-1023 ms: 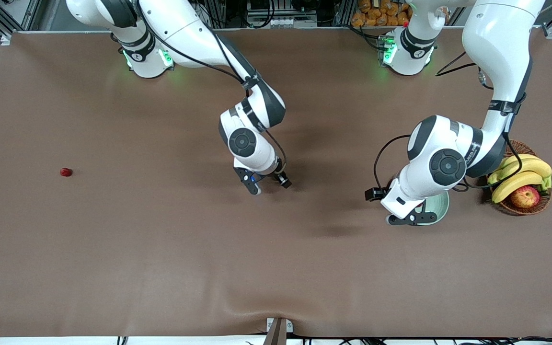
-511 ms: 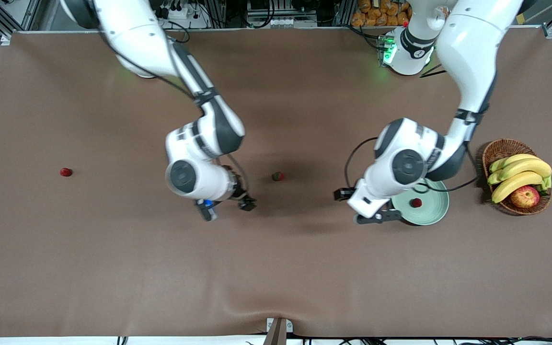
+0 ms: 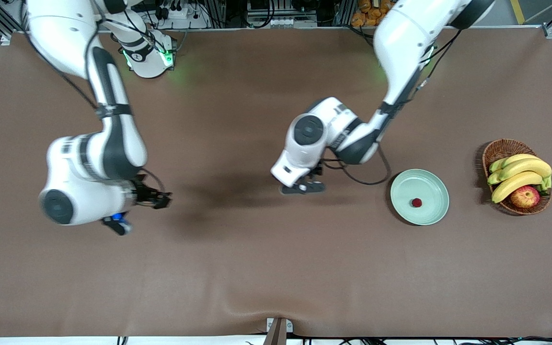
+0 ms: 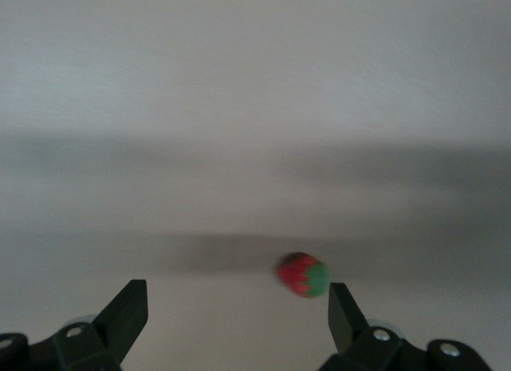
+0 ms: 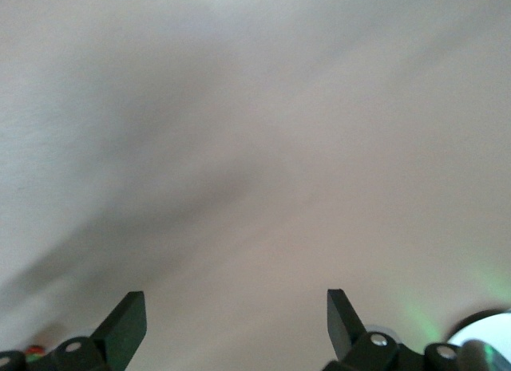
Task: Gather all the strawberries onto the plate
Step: 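Grasp the strawberry with the left gripper while the right gripper reaches the last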
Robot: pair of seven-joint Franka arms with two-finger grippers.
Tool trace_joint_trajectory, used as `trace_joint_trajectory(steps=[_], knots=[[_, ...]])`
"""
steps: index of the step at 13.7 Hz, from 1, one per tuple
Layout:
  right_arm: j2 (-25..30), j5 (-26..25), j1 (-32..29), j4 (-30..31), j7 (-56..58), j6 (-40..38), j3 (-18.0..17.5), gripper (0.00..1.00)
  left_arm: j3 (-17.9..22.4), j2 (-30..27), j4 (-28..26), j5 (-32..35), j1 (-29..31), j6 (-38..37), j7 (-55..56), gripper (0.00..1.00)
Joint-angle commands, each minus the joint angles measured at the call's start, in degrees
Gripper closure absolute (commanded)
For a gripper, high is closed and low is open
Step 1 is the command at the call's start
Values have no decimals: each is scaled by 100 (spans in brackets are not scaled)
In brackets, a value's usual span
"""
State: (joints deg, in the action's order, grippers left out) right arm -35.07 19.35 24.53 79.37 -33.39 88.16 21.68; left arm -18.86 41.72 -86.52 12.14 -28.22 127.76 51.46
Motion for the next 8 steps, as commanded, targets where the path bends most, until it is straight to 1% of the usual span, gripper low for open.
trace_joint_trajectory(steps=[1,3,4,6,8], knots=[[395,-658,26,551,1093,16,283,0,303,485,372,245,-525,406,127,0],[588,-739,-236,798,2017,17,494,0,583,792,583,245,-938,478,127,0],[641,-748,-386,903,2403,25,573,0,724,855,610,245,-1088,478,118,0],[642,-757,-693,983,3151,34,705,0,752,864,601,245,-1125,478,118,0],[651,-879,-975,1106,3574,104,732,0,752,855,601,254,-1116,478,66,0]])
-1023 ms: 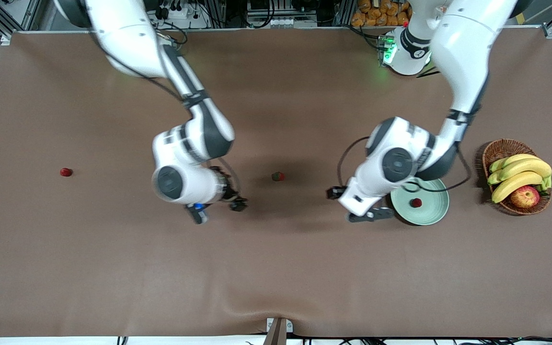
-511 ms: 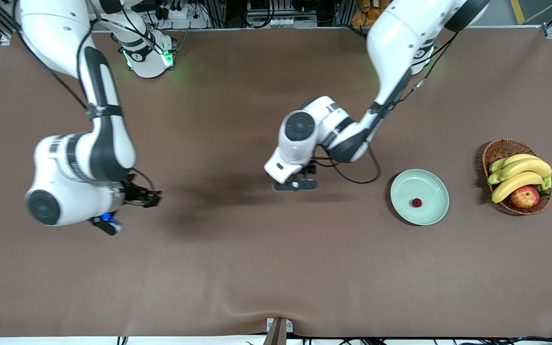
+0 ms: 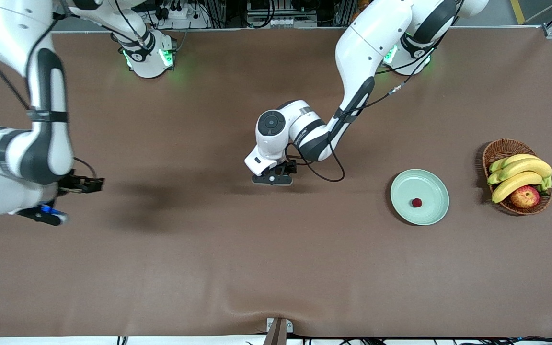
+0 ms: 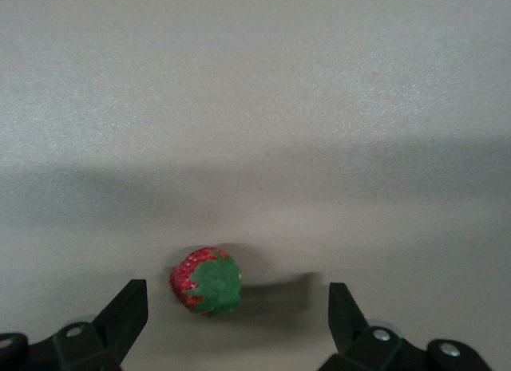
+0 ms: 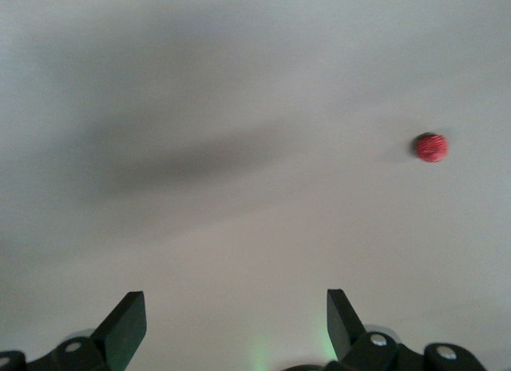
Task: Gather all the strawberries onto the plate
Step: 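Grasp the strawberry with the left gripper while the right gripper reaches the last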
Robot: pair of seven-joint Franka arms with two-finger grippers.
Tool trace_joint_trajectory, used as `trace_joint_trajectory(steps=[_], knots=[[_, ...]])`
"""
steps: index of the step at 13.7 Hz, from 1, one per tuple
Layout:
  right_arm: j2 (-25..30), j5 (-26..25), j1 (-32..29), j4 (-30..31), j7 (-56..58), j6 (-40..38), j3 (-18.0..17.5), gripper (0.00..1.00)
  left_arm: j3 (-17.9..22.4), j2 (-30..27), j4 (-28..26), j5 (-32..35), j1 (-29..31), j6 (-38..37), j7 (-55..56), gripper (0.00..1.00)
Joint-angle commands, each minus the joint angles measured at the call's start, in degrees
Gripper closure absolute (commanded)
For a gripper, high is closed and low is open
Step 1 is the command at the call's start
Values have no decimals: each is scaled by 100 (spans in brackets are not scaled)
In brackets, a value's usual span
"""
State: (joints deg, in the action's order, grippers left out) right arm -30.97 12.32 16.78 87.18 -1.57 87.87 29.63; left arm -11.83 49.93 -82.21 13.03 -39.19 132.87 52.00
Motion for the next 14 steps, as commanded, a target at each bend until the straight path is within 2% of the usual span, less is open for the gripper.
trace_joint_trajectory(steps=[1,3,5,6,7,8,11,12,14], knots=[[249,-265,-271,404,620,160,-54,0,67,35,179,165,-10,-33,-6,0],[406,-301,-360,920,815,544,-10,0,76,35,179,174,-10,-33,-23,0],[705,-607,-377,1781,1156,1605,-10,0,67,35,170,174,-1,-33,-58,0],[707,-704,-412,1958,1480,2002,-1,0,76,35,170,174,-1,-33,-102,0],[663,-714,-587,1995,1823,2206,25,0,67,35,161,174,-1,-33,-129,1],[619,-714,-771,2004,2122,2347,17,0,67,35,161,174,-1,-33,-120,8],[417,-714,-1132,2144,2861,3110,17,0,67,35,152,183,7,-42,-155,10],[329,-705,-1229,2206,3055,3331,8,3,67,35,144,183,7,-42,-164,10],[311,-688,-1247,2329,3083,3491,-10,17,67,35,126,183,16,-51,-164,14]])
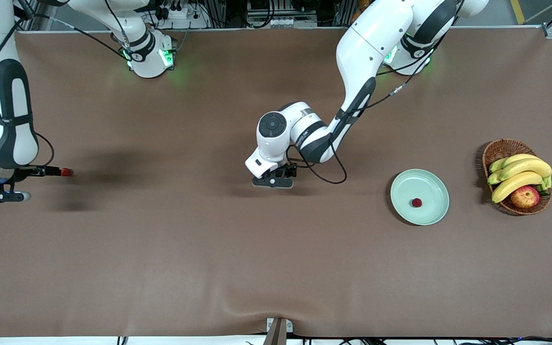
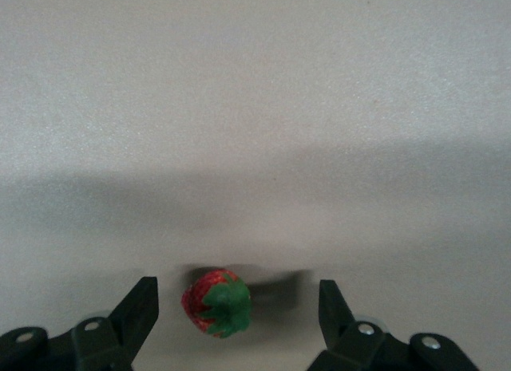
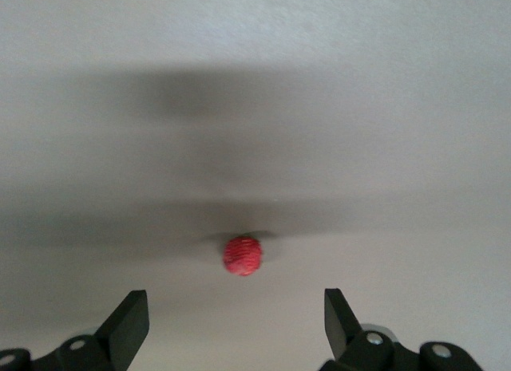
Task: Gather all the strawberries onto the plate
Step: 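Grasp the strawberry with the left gripper while the right gripper reaches the last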
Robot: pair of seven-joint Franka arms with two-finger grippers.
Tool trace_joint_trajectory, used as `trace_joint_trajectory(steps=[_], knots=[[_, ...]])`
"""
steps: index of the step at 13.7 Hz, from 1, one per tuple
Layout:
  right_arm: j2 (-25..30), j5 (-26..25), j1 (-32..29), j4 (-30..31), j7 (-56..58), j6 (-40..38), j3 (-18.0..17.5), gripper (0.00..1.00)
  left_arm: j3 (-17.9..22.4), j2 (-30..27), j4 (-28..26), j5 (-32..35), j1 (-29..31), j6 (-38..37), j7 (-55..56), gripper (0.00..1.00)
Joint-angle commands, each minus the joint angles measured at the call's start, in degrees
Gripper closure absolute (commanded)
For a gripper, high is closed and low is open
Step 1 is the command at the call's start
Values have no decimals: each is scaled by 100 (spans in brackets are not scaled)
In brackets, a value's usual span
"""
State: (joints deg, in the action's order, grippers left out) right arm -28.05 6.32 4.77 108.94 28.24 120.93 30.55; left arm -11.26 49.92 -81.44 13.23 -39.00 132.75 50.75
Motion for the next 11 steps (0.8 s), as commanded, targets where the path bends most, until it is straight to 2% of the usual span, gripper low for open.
trace_joint_trajectory(steps=[1,4,5,10,11], knots=[[-42,-61,-46,172,94,246,-102,24,18,35,49,162,-3,-38,-39,15],[-157,-17,-55,329,86,475,-128,30,10,26,14,171,6,-56,-39,26],[-157,44,-37,400,86,502,-146,32,10,26,14,171,-3,-56,-39,33],[-306,149,-90,575,103,766,-172,32,10,0,6,162,15,-240,-30,96],[-315,185,-90,628,112,809,-207,32,10,-9,6,162,32,-266,-30,100]])
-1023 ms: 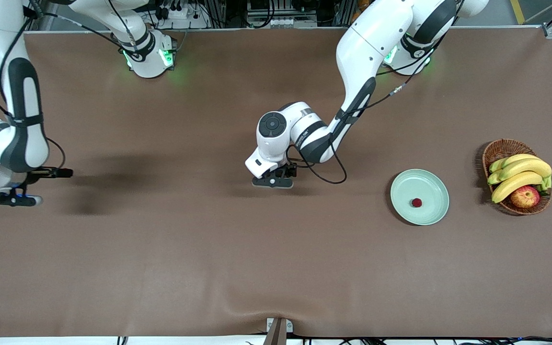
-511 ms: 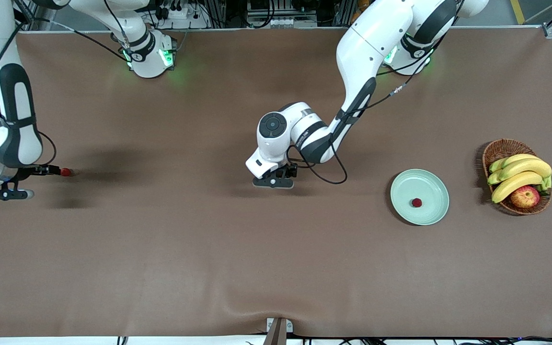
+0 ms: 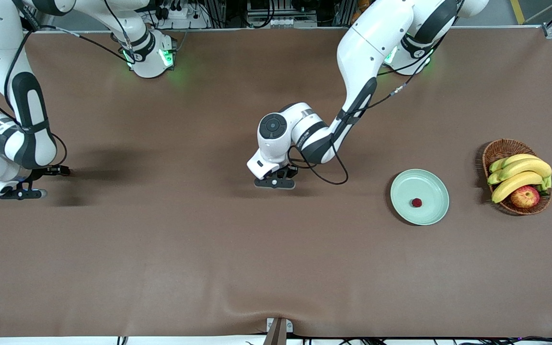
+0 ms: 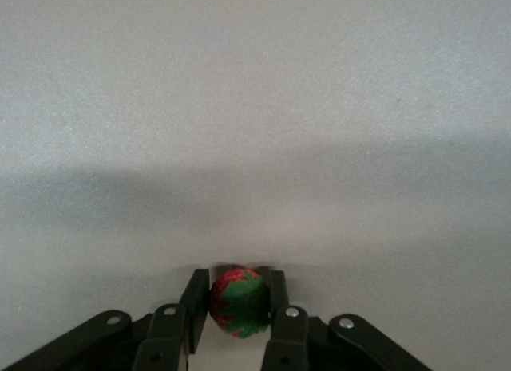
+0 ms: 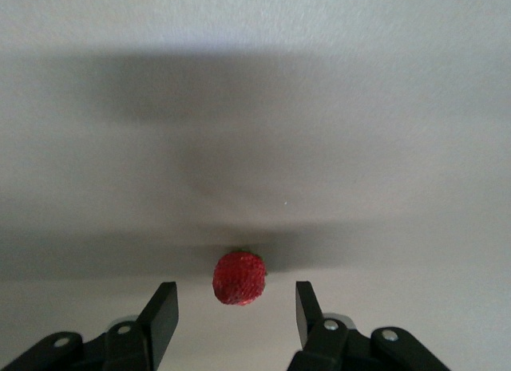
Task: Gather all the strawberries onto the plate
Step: 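Place the strawberry on the plate with the left gripper while the right gripper grasps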
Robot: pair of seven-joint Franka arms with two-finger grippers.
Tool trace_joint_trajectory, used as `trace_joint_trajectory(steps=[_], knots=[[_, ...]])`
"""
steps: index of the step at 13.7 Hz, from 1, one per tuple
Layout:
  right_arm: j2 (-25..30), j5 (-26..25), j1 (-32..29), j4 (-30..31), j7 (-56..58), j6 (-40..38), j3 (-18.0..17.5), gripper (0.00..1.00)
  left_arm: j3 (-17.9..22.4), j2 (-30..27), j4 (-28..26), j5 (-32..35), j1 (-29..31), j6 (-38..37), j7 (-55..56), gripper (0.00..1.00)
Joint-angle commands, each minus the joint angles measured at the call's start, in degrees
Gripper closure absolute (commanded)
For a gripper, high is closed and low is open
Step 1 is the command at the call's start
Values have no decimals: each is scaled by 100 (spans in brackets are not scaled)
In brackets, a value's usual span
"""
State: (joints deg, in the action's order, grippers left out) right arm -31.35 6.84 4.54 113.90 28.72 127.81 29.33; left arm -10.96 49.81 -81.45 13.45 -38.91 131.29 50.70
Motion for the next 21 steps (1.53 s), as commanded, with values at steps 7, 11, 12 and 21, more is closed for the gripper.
trace_joint_trajectory(steps=[7,11,12,21], knots=[[-46,134,-103,106,212,227,-130,100,-20,-761,15,78,953,-998,344,100],[-11,134,-24,97,160,192,-130,100,-29,-1192,-116,87,1920,-1815,204,100],[15,134,20,62,142,61,-130,100,-29,-1228,-186,105,2122,-2078,73,100],[208,536,371,-1080,-525,-2233,-138,100,-29,-1193,-1003,404,3548,-2117,-1439,100]])
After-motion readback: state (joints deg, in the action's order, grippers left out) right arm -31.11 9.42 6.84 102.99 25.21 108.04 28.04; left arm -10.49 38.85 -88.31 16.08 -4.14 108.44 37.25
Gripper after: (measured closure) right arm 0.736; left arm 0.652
